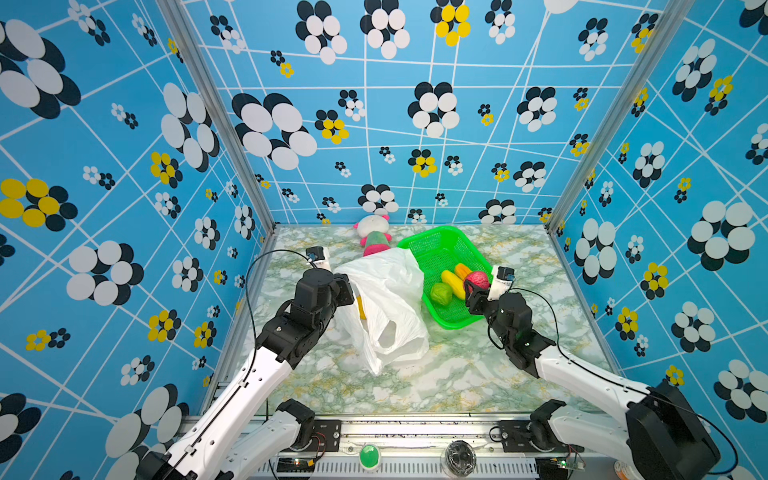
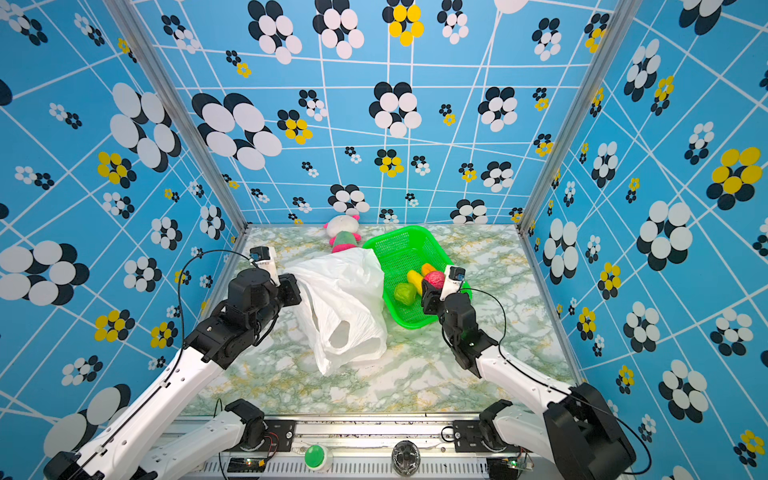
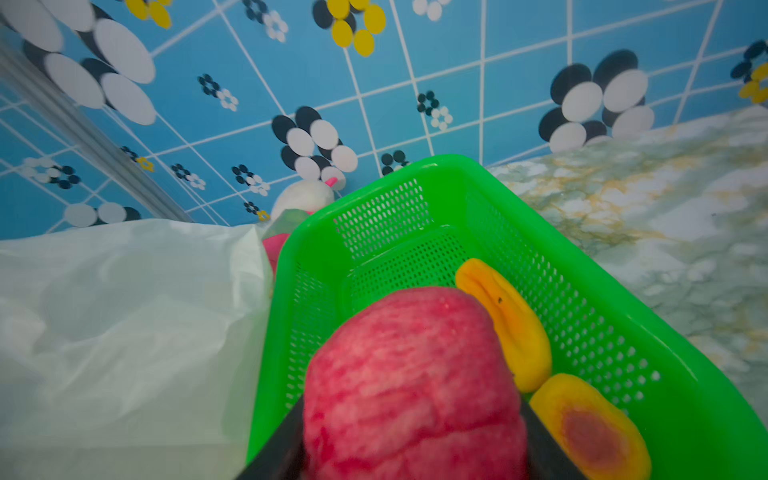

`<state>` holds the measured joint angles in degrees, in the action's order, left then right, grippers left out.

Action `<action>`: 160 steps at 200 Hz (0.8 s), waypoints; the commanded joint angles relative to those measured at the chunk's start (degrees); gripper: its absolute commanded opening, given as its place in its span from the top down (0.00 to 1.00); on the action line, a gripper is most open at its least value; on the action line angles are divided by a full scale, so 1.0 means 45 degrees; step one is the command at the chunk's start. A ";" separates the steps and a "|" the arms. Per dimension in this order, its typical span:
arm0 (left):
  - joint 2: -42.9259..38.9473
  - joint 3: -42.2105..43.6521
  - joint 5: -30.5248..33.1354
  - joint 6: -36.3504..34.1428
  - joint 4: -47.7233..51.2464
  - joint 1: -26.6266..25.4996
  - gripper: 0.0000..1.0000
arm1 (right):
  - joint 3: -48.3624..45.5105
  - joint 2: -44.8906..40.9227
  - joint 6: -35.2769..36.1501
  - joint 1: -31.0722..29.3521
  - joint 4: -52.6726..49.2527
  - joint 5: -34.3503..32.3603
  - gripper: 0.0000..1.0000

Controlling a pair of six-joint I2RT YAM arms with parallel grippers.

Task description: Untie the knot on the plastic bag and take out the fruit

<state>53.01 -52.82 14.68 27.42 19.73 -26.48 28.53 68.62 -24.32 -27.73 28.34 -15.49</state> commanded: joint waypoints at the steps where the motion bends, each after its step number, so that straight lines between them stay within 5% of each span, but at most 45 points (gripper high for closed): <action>1: -0.0120 -0.0096 0.0273 0.0049 0.0182 0.0093 0.95 | 0.1641 0.1615 -0.1251 0.0662 -0.2226 0.0937 0.76; 70: -0.0131 -0.0102 0.0289 0.0055 0.0187 0.0103 0.95 | 0.4748 0.6662 -0.1120 0.1006 -0.3335 0.3068 0.58; 125: -0.0160 -0.0099 0.0273 0.0057 0.0191 0.0103 0.95 | 0.5078 0.7390 -0.1082 0.1005 -0.3401 0.2857 0.31; 160: -0.0162 -0.0099 0.0274 0.0056 0.0186 0.0101 0.95 | 0.4272 0.6672 -0.0999 0.1015 -0.2613 0.2914 0.22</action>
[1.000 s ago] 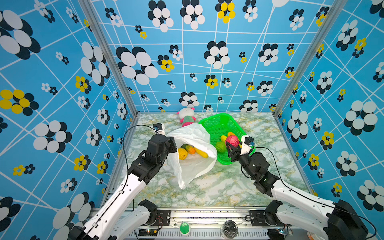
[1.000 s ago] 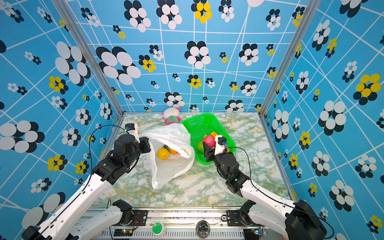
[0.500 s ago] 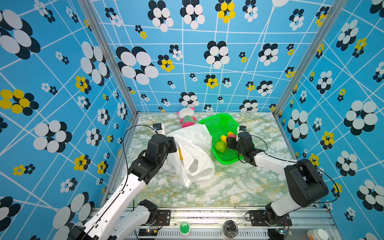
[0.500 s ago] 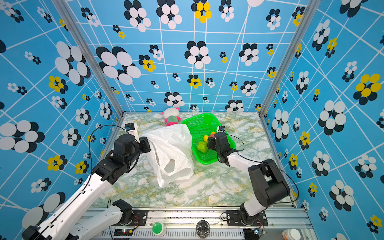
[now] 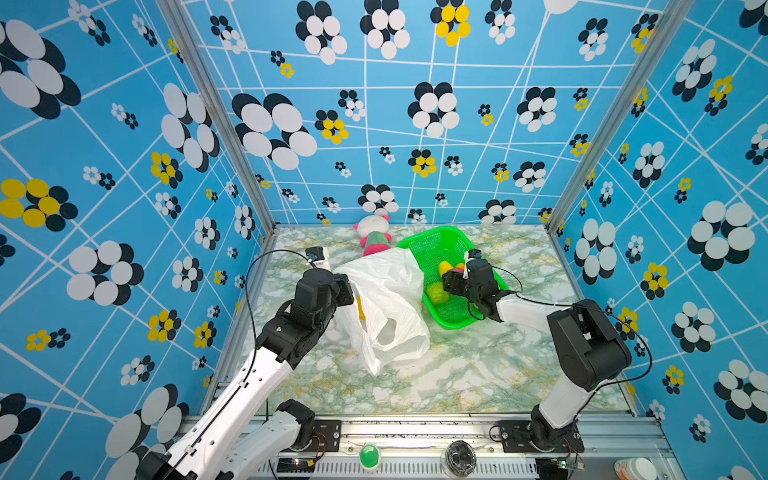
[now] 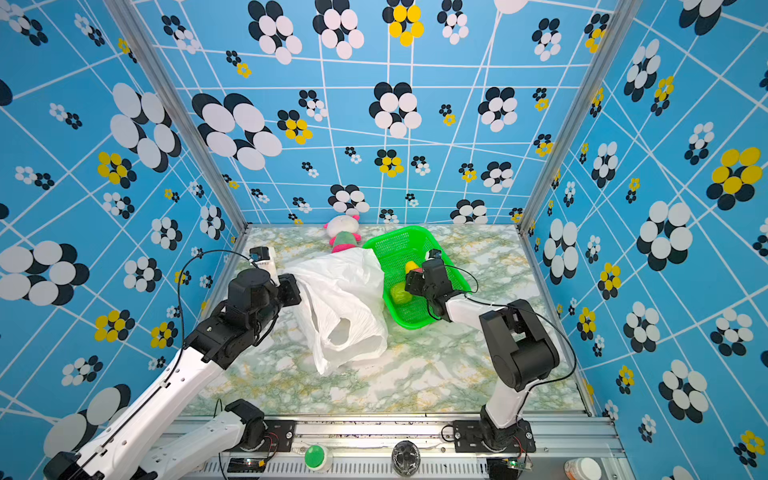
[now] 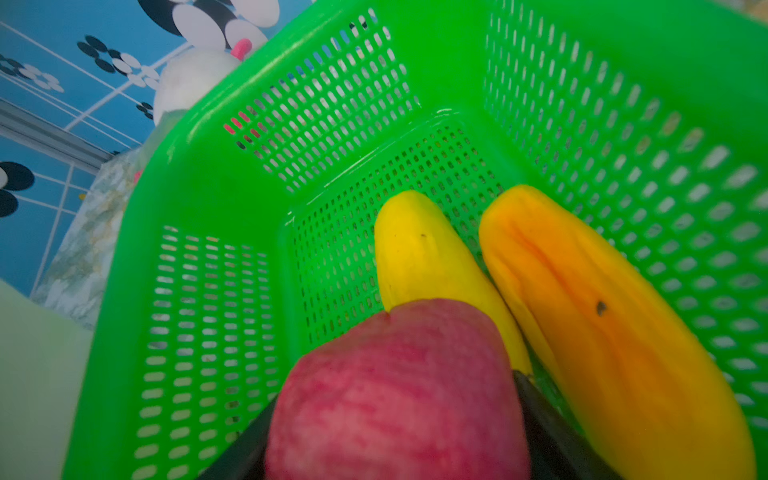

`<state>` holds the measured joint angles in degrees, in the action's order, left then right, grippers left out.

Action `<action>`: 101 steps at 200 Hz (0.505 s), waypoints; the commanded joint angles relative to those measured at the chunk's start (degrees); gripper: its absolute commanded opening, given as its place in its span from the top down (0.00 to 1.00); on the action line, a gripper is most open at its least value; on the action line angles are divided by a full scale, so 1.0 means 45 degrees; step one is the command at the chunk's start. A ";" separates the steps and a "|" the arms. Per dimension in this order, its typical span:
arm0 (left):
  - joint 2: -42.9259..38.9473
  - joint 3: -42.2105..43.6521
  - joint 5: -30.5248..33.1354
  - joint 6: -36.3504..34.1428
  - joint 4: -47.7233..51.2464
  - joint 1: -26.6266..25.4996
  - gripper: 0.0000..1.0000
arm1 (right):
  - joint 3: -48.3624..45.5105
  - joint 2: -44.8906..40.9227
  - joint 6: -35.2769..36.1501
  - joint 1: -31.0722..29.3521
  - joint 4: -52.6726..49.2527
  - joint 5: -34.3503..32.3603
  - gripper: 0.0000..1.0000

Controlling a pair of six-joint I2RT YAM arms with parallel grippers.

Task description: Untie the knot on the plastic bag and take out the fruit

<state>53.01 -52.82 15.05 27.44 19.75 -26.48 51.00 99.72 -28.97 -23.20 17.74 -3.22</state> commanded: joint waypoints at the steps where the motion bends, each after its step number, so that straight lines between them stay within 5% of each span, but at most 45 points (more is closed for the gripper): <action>1: -0.0161 -0.0099 0.0181 0.0043 0.0182 0.0102 0.95 | -0.0735 -0.0272 0.0044 0.0004 -0.0244 0.0179 0.22; 101: -0.0179 -0.0098 0.0218 0.0068 0.0196 0.0103 0.95 | -0.3917 -0.5336 0.1020 -0.0585 0.1587 -0.0476 0.25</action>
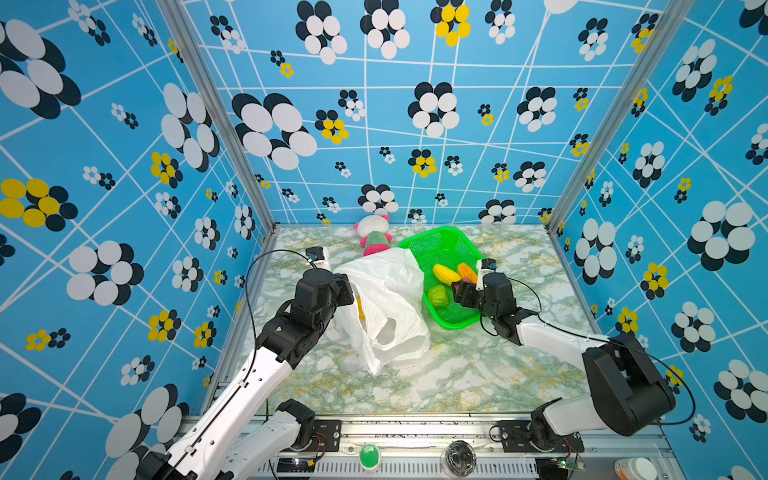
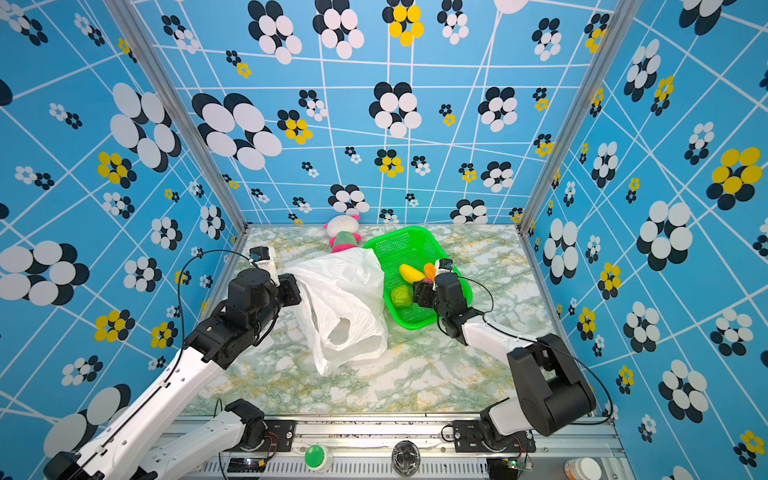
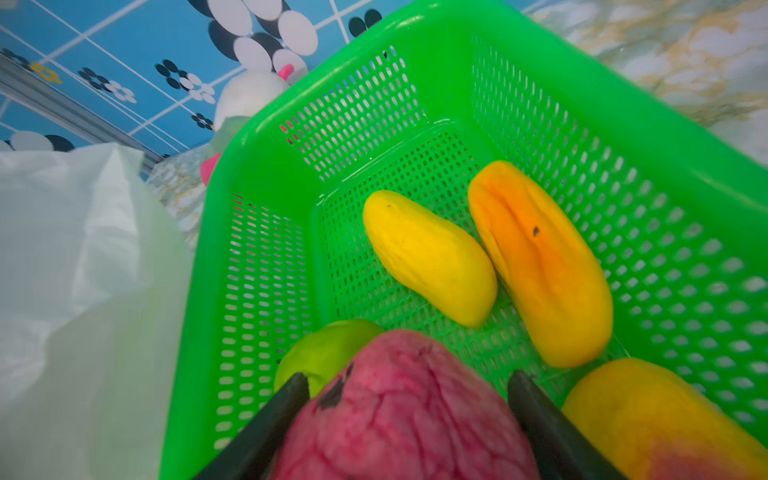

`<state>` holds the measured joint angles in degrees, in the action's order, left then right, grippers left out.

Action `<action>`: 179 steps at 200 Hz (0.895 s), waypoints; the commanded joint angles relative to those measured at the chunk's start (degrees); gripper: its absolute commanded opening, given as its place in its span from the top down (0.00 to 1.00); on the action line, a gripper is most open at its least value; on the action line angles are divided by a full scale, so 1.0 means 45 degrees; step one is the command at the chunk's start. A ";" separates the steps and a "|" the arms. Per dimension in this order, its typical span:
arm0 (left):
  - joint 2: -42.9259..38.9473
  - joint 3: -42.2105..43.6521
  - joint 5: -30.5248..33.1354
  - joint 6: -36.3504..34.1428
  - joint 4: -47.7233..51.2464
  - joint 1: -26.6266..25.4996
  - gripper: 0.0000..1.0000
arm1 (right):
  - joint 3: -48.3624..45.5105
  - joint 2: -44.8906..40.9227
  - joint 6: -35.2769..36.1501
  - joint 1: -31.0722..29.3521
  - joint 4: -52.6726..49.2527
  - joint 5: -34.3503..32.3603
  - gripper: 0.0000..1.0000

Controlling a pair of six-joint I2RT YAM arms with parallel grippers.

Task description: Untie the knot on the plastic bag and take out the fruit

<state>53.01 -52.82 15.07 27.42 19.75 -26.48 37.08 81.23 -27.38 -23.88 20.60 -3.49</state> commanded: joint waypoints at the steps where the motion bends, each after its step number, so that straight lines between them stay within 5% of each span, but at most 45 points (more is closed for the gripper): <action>1: -0.0179 -0.0098 0.0219 0.0076 0.0199 0.0103 0.95 | -0.0860 -0.1309 0.0689 -0.0464 0.0970 -0.0437 0.25; 104: -0.0240 -0.0076 0.0257 0.0062 0.0201 0.0103 0.95 | -0.3316 -0.6645 0.4103 -0.3926 0.3265 0.0771 0.50; 132: -0.0209 -0.0069 0.0273 0.0061 0.0190 0.0103 0.95 | -0.2975 -0.6425 0.5652 -0.5261 0.2983 0.1727 0.50; 179: -0.0257 -0.0066 0.0312 0.0076 0.0236 0.0098 0.95 | -0.1166 -0.3501 0.7430 -0.7362 0.2142 0.0379 0.54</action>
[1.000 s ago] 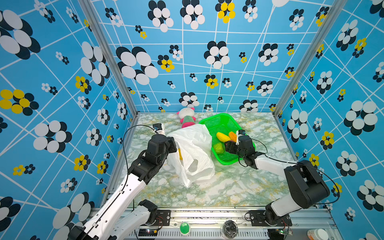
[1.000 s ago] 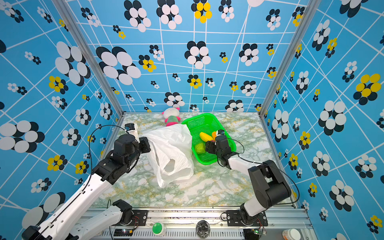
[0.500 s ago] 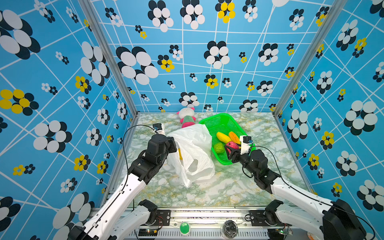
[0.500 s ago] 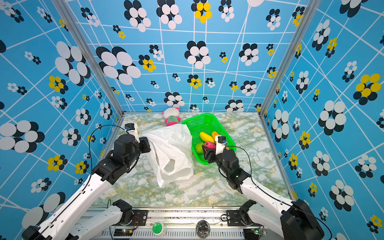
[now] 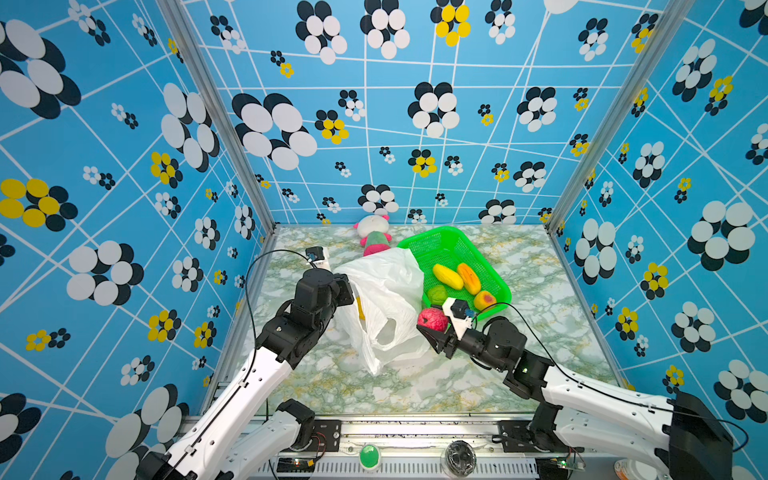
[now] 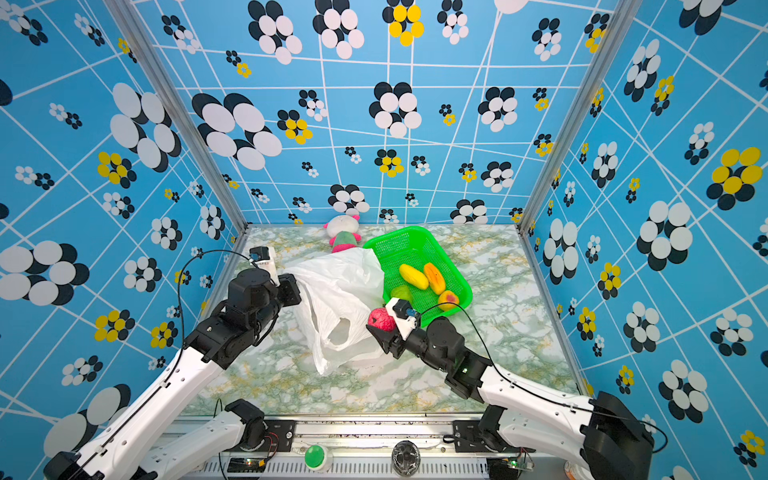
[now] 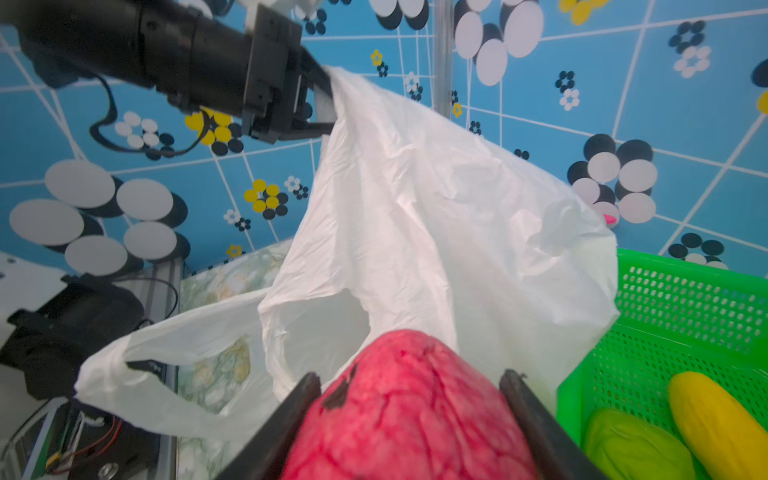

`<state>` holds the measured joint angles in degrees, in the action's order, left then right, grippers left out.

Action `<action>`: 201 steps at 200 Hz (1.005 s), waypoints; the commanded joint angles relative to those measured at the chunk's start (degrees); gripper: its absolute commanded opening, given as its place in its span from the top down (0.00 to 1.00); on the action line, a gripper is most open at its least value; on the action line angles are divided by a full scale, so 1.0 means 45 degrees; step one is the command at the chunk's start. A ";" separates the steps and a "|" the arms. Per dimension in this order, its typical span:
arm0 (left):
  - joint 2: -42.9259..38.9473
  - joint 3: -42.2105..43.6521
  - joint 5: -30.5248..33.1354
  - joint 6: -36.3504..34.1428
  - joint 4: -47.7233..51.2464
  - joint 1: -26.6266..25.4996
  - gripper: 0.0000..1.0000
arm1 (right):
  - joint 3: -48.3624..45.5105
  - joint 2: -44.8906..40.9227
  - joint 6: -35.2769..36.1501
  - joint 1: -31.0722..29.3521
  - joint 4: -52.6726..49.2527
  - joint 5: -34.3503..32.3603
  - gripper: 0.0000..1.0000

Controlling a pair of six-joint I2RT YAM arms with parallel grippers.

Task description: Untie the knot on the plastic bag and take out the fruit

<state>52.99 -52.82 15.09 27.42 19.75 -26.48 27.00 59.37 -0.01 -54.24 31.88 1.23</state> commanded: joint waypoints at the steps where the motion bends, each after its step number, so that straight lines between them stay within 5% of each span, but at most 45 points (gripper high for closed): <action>1: -0.0253 -0.0072 0.0313 0.0078 0.0228 0.0101 0.95 | 0.1120 0.1444 0.1369 -0.0639 -0.0375 -0.0677 0.54; 58: -0.0253 -0.0079 0.0281 0.0069 0.0221 0.0123 0.95 | 0.4167 0.5780 0.2000 -0.1453 -0.1942 -0.1767 0.58; 111: -0.0281 -0.0059 0.0279 0.0061 0.0220 0.0123 0.95 | 0.5417 0.7485 0.2140 -0.1684 -0.2486 -0.1959 0.59; 153: -0.0253 -0.0069 0.0298 0.0068 0.0216 0.0124 0.95 | 0.4043 0.6247 0.3222 -0.2531 -0.1258 -0.2291 0.53; 166: -0.0253 -0.0041 0.0298 0.0068 0.0212 0.0113 0.95 | 0.3230 0.5513 0.3293 -0.2596 -0.0385 -0.2371 0.62; 201: -0.0233 -0.0058 0.0259 0.0081 0.0221 0.0113 0.95 | 0.2593 0.4362 0.2541 -0.2148 0.0206 -0.5621 0.70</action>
<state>52.62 -52.82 15.09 27.42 19.88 -26.48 39.18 82.48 13.19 -65.95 28.42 -13.19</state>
